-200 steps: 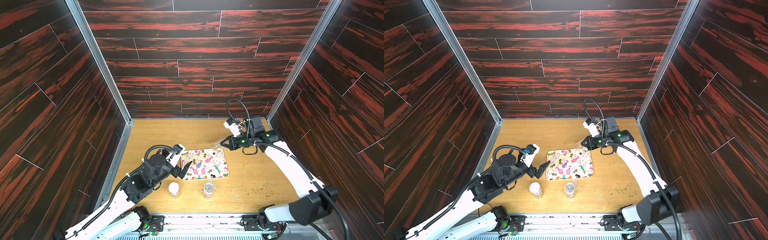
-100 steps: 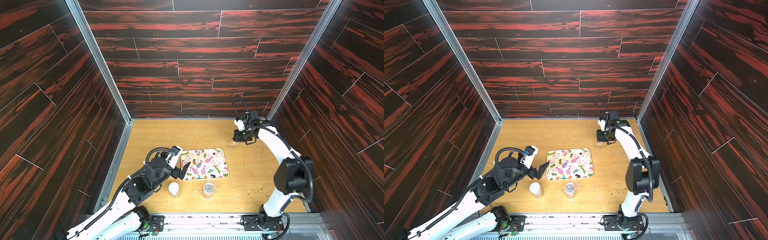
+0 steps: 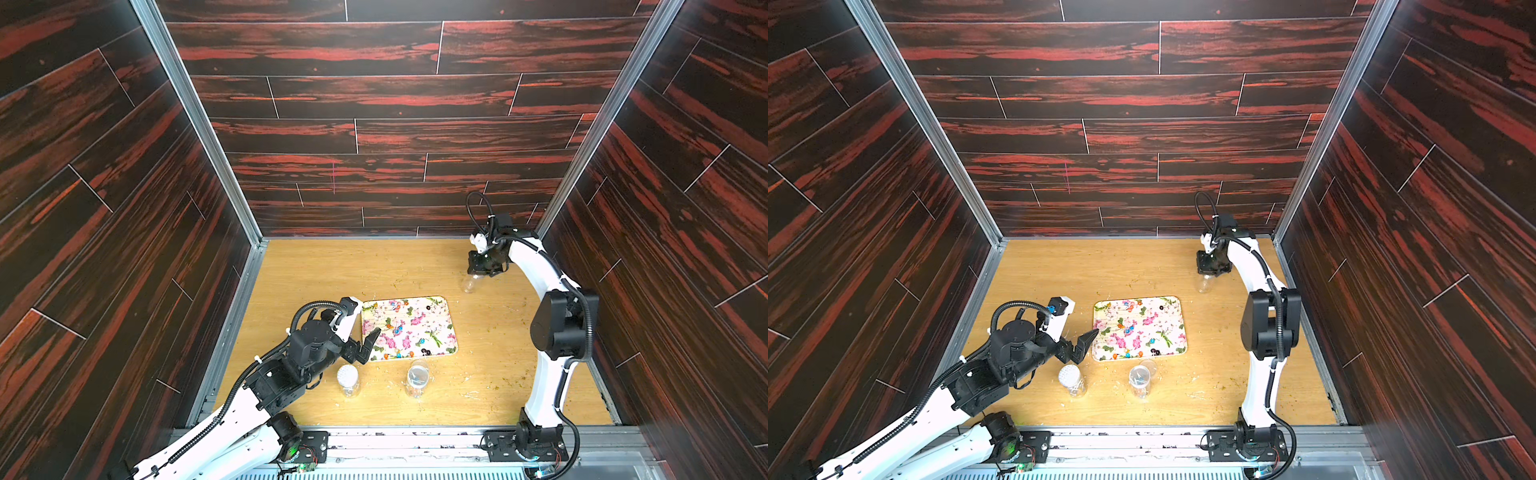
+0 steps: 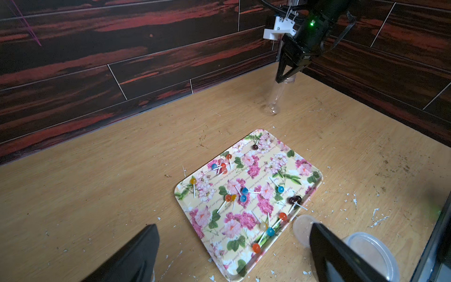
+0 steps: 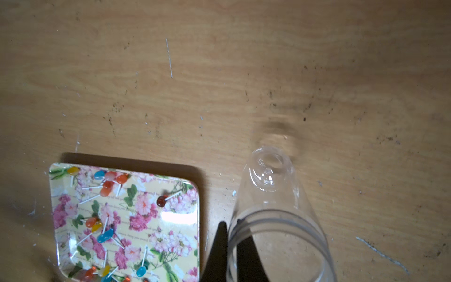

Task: Pour the candies out of the jar
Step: Place the jar at the center of the board.

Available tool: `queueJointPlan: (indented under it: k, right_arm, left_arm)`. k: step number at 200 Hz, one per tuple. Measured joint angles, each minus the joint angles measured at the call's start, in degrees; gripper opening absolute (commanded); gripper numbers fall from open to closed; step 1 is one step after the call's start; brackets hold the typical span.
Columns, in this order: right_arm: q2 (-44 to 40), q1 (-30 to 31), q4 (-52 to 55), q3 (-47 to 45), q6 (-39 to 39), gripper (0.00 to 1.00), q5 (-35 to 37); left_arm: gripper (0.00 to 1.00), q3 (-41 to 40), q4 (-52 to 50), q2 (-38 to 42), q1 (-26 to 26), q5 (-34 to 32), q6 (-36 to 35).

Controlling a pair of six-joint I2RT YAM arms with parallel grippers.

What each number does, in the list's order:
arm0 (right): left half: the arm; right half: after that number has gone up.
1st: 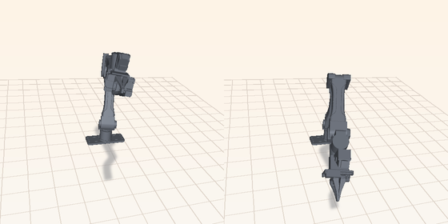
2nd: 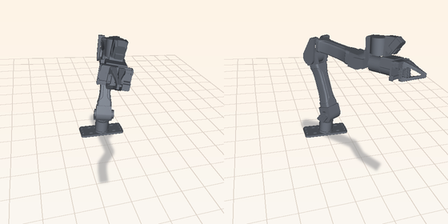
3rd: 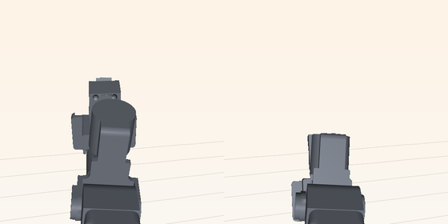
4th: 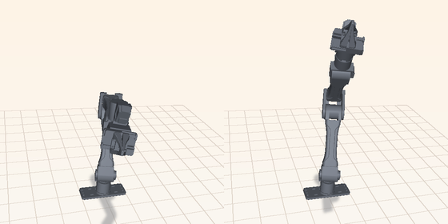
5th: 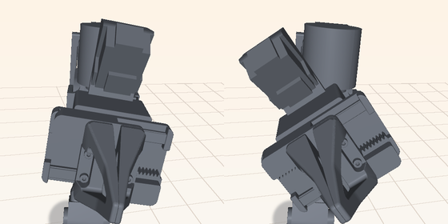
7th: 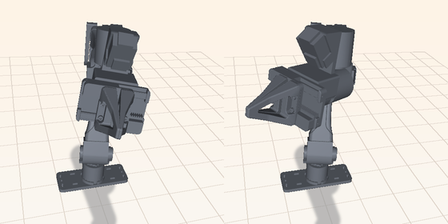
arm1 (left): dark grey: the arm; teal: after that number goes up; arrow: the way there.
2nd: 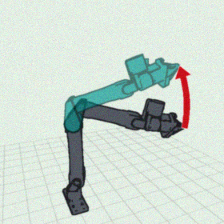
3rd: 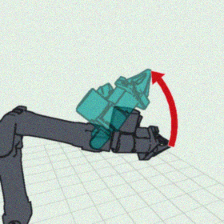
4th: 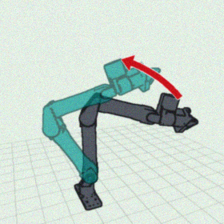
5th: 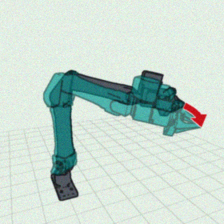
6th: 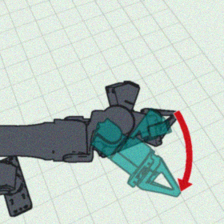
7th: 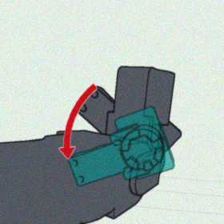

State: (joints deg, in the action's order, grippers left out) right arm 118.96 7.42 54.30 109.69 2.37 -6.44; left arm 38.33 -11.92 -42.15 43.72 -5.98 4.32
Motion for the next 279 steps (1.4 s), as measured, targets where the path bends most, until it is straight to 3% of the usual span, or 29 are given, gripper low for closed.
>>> queueJointPlan:
  k: [56,109,150,178,203,225,237,263,271,279]
  right_arm:
    - [3.98,0.02,2.23,2.47,-0.04,0.07,0.04]
    - [4.39,0.02,4.04,4.98,-0.02,0.28,0.11]
    - [4.44,0.02,6.19,9.55,0.26,0.35,0.07]
    - [4.35,0.02,7.72,11.82,0.28,0.36,0.15]
    - [2.82,0.13,8.35,10.71,0.37,0.36,0.09]
    - [-3.5,0.72,7.1,4.7,0.7,0.41,0.52]
    - [-9.79,1.49,5.18,-0.79,0.81,0.49,0.55]
    - [-29.86,3.15,-3.63,-17.79,1.44,0.79,-3.26]
    - [-36.44,3.39,-6.73,-23.28,2.25,0.97,-4.26]
    - [-43.45,3.41,-9.92,-29.0,3.19,0.99,-5.64]
  left_arm:
    - [1.0,0.92,0.15,-3.28,0.0,2.54,1.36]
    - [1.0,0.92,2.93,-3.54,0.0,2.19,2.97]
    - [1.0,0.92,2.91,-3.5,0.0,3.28,0.59]
    - [1.0,0.94,2.95,-3.52,0.0,0.33,-0.07]
    - [1.0,2.54,2.21,-4.87,0.0,-6.19,-0.39]
    - [1.0,5.44,2.49,-6.54,0.0,-11.78,-2.58]
    - [1.0,5.75,4.02,-6.51,0.0,-14.53,-3.89]
    - [1.0,5.62,7.67,-6.38,-0.92,-17.11,-5.11]
    - [1.0,5.62,8.28,-6.4,-1.64,-17.03,-4.61]
    - [1.0,5.6,8.68,-6.49,-2.8,-16.61,-3.67]
